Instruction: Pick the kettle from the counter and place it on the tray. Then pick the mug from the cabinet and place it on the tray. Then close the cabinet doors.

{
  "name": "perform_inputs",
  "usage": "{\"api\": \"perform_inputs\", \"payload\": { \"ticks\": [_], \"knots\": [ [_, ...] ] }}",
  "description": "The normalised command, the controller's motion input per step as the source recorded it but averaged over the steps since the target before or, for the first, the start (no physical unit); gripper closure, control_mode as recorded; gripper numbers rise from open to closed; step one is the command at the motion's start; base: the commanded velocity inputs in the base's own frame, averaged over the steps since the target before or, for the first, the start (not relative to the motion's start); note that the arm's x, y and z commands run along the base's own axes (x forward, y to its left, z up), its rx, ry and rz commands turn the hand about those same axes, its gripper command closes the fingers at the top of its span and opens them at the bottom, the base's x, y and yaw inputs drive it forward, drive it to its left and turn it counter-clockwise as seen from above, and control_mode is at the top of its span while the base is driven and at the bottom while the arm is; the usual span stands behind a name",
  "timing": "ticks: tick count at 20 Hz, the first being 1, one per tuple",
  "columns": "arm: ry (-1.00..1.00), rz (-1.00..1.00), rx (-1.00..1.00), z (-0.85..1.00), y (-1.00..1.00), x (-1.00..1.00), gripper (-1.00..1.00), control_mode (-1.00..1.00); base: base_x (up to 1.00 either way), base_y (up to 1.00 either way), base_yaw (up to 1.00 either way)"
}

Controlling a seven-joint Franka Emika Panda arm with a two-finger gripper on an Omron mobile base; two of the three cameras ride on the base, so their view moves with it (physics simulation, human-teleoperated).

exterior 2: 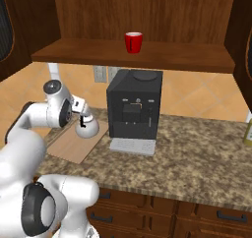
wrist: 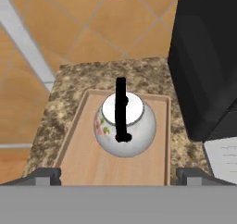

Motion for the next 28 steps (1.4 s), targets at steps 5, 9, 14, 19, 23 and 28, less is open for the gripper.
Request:
{"api": "perform_inputs", "payload": {
  "ticks": [5, 9, 14, 19, 23, 28],
  "knots": [
    [0.0, 0.0, 0.0, 0.65, -0.14, -0.48, -1.0, -1.0, 0.0, 0.0, 0.0],
    [0.0, 0.01, -0.01, 0.7, -0.2, -0.5, -1.0, -1.0, 0.0, 0.0, 0.0],
    [-0.01, 0.04, -0.06, 0.68, -0.25, -0.49, -1.0, -1.0, 0.0, 0.0, 0.0],
    [0.0, 0.0, -0.06, 0.69, -0.38, -0.24, -1.0, -1.0, 0.0, 0.0, 0.0],
    [0.0, -0.09, 0.0, 0.74, -0.46, -0.04, -1.0, -1.0, 0.0, 0.0, 0.0],
    [-0.05, -0.02, 0.0, 0.64, -0.51, 0.0, -1.0, -1.0, 0.0, 0.0, 0.0]
  ]
}}
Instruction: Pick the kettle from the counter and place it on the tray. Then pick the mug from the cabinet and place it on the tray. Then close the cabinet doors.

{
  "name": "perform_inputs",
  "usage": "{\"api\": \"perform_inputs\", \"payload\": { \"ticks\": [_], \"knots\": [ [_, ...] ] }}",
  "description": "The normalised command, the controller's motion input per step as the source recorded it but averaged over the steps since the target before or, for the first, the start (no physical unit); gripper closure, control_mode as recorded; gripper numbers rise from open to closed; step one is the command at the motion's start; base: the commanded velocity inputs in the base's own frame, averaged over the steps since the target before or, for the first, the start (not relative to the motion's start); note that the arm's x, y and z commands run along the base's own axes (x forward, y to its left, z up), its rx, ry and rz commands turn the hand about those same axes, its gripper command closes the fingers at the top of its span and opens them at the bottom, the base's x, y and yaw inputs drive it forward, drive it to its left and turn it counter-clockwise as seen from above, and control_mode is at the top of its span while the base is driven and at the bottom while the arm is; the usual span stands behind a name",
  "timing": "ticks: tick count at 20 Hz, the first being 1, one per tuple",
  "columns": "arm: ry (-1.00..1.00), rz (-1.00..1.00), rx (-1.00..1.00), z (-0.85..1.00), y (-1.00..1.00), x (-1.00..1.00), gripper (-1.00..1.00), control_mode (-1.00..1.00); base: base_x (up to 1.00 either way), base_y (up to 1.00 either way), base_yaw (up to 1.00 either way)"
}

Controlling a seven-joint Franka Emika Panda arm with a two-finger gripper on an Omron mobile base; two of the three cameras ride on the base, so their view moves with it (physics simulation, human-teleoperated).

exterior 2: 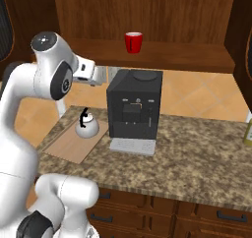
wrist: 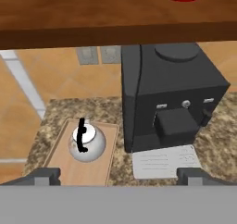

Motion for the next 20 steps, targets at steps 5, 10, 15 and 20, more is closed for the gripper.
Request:
{"api": "perform_inputs", "payload": {
  "ticks": [5, 10, 15, 20],
  "knots": [
    [-0.29, -0.01, -0.01, 0.39, -0.53, 0.0, -1.0, -1.0, 0.0, 0.0, 0.0],
    [-0.35, 0.0, 0.0, 0.29, -0.53, 0.01, -1.0, -1.0, 0.0, 0.0, 0.0],
    [-0.01, 0.0, 0.0, 0.25, -0.57, 0.35, -1.0, -1.0, 0.0, 0.0, 0.0],
    [0.0, 0.0, 0.0, 0.26, -0.32, 0.48, -1.0, -1.0, 0.0, 0.0, 0.0]
  ]
}}
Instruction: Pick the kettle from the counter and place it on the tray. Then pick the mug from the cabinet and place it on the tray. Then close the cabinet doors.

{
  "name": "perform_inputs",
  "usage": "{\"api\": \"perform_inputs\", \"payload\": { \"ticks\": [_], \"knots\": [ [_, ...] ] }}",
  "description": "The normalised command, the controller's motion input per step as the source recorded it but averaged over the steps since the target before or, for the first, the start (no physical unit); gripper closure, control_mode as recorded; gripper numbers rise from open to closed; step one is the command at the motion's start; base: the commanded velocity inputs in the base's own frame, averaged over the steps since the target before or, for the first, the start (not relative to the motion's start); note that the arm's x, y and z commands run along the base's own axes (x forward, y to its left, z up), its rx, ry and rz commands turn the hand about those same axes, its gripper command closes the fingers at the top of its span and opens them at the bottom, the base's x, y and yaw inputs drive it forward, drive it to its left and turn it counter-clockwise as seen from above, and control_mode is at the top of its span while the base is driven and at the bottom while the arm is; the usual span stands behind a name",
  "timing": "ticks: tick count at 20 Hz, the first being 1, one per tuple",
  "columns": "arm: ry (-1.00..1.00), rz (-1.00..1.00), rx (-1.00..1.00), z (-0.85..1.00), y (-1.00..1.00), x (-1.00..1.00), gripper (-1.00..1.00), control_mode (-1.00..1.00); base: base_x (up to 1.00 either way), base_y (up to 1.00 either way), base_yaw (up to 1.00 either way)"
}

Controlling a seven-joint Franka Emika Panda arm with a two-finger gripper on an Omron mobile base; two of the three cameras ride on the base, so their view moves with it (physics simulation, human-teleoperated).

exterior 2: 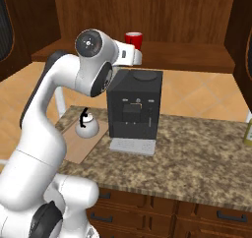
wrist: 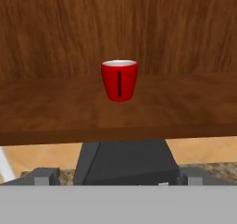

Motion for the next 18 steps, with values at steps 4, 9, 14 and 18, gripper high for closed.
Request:
{"api": "perform_inputs", "payload": {
  "ticks": [4, 9, 14, 18],
  "knots": [
    [-0.1, 0.0, 0.0, 0.01, 0.18, 0.33, -1.0, -1.0, 0.0, 0.0, 0.0],
    [-0.01, -0.02, 0.03, 0.0, 0.02, 0.49, -1.0, -1.0, 0.0, 0.0, 0.0],
    [0.04, 0.0, -0.06, 0.09, 0.1, 0.36, -1.0, -1.0, 0.0, 0.0, 0.0],
    [0.07, 0.0, -0.03, 0.07, -0.05, 0.34, -1.0, -1.0, 0.0, 0.0, 0.0]
  ]
}}
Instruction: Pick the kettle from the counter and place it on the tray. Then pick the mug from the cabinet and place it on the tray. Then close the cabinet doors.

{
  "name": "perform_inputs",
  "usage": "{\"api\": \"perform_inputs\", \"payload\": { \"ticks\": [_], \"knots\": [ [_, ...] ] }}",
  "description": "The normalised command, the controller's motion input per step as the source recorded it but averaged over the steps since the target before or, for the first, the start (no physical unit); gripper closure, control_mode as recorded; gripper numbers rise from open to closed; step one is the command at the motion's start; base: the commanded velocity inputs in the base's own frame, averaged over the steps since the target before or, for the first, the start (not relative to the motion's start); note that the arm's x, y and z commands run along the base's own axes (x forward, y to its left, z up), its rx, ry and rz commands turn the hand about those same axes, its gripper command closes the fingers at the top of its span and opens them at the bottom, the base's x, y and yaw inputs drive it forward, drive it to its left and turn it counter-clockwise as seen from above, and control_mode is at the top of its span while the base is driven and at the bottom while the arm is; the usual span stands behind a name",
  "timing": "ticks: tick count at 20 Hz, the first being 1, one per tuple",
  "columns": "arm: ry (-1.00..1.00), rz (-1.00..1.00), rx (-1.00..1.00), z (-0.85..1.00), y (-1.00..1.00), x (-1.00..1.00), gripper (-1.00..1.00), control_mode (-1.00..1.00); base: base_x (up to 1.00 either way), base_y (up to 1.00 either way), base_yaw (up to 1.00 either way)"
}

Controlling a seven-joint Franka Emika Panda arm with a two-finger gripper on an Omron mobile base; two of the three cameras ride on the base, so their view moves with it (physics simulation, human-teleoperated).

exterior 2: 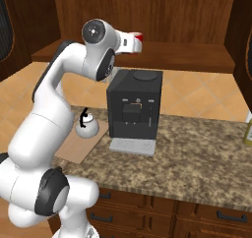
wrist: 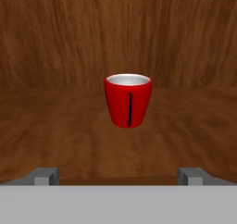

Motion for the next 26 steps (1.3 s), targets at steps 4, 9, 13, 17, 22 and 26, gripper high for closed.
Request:
{"api": "perform_inputs", "payload": {
  "ticks": [4, 9, 13, 17, 22, 26],
  "knots": [
    [0.04, 0.0, -0.04, 0.02, -0.13, 0.15, -1.0, -1.0, 0.0, 0.0, 0.0],
    [0.02, 0.0, 0.0, -0.04, -0.08, 0.13, -1.0, -1.0, 0.0, 0.0, 0.0],
    [0.0, 0.0, 0.0, -0.05, 0.0, 0.35, -1.0, -1.0, 0.0, 0.0, 0.0],
    [0.0, 0.0, 0.03, 0.0, 0.0, 0.41, -1.0, -1.0, 0.0, 0.0, 0.0],
    [0.06, 0.0, 0.0, 0.0, -0.03, 0.37, -1.0, -1.0, 0.0, 0.0, 0.0],
    [0.07, 0.0, 0.0, -0.07, -0.12, 0.32, -1.0, -1.0, 0.0, 0.0, 0.0]
  ]
}}
